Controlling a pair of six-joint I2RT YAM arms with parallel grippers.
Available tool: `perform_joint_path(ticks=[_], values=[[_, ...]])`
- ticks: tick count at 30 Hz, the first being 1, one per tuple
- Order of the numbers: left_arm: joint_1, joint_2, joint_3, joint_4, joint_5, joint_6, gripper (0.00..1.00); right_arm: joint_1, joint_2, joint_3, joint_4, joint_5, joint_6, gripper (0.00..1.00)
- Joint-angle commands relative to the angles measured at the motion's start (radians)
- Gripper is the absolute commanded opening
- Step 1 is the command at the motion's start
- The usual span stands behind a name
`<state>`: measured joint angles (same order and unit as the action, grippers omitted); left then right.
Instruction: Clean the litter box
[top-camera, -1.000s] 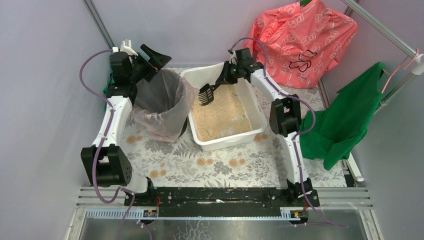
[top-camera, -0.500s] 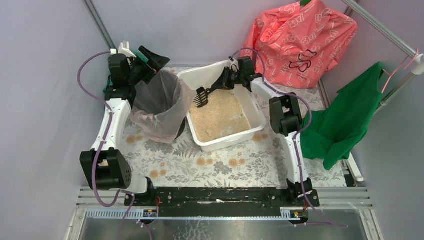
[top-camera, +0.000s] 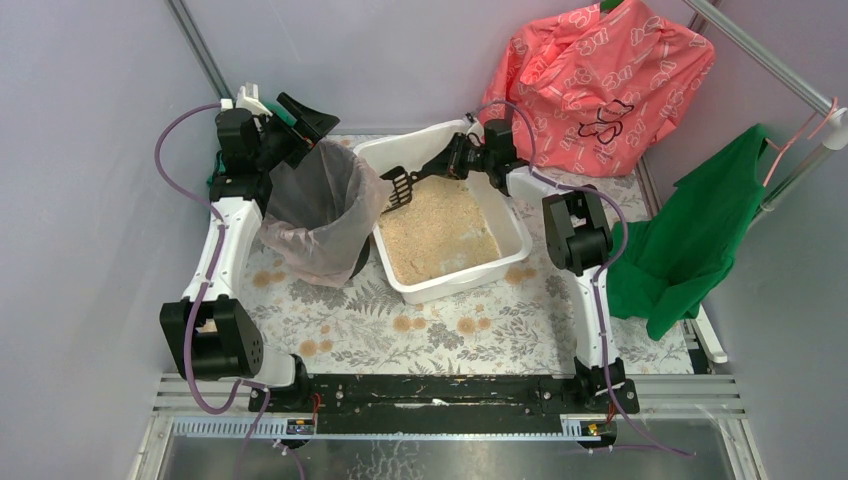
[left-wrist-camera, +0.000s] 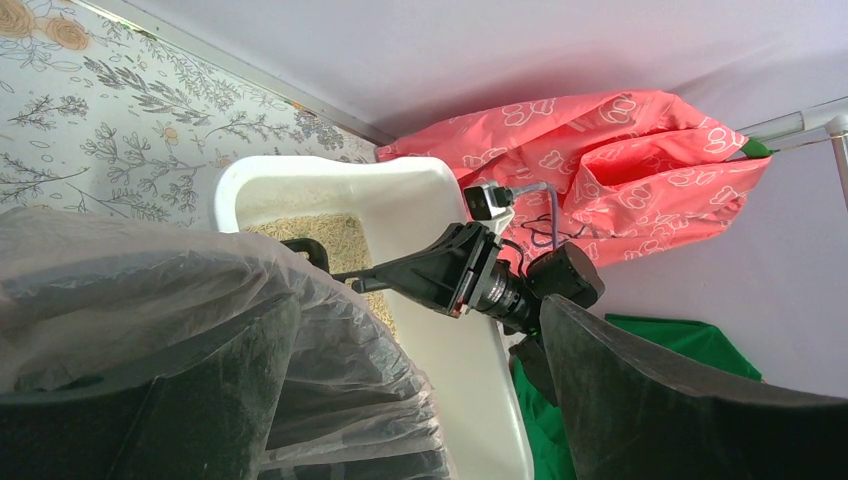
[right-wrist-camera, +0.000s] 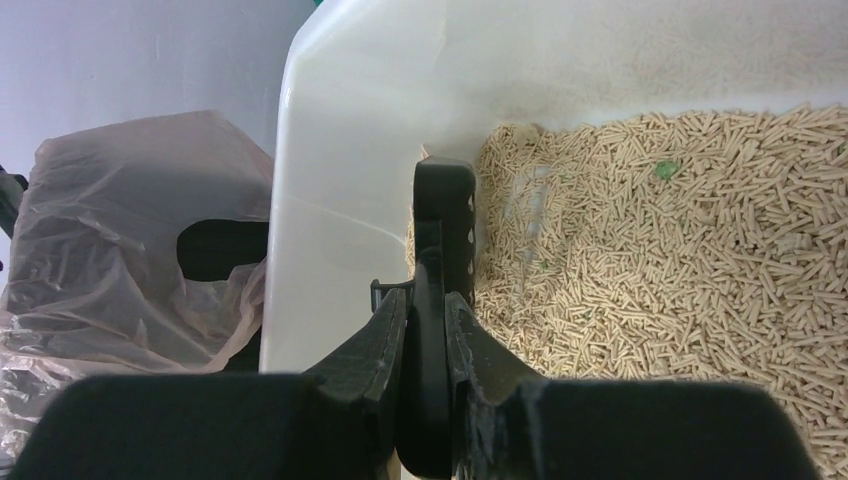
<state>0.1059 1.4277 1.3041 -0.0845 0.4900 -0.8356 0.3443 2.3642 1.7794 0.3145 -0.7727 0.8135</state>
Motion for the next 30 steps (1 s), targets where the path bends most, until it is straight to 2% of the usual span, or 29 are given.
perform_joint_path(ticks=[1, 12, 22, 30], values=[[0.007, 0.006, -0.002, 0.044, 0.016, -0.001, 0.99, -0.022, -0.074, -0.055, 0.038, -0.079, 0.079, 0.0], [0.006, 0.018, -0.005, 0.072, 0.028, -0.015, 0.99, -0.068, -0.176, -0.144, 0.077, -0.065, 0.097, 0.0], [0.006, 0.025, -0.01, 0.08, 0.045, -0.02, 0.99, -0.084, -0.261, -0.181, 0.011, -0.031, 0.045, 0.0], [0.005, 0.04, -0.018, 0.109, 0.057, -0.029, 0.99, -0.16, -0.375, -0.374, 0.132, -0.042, 0.105, 0.0]])
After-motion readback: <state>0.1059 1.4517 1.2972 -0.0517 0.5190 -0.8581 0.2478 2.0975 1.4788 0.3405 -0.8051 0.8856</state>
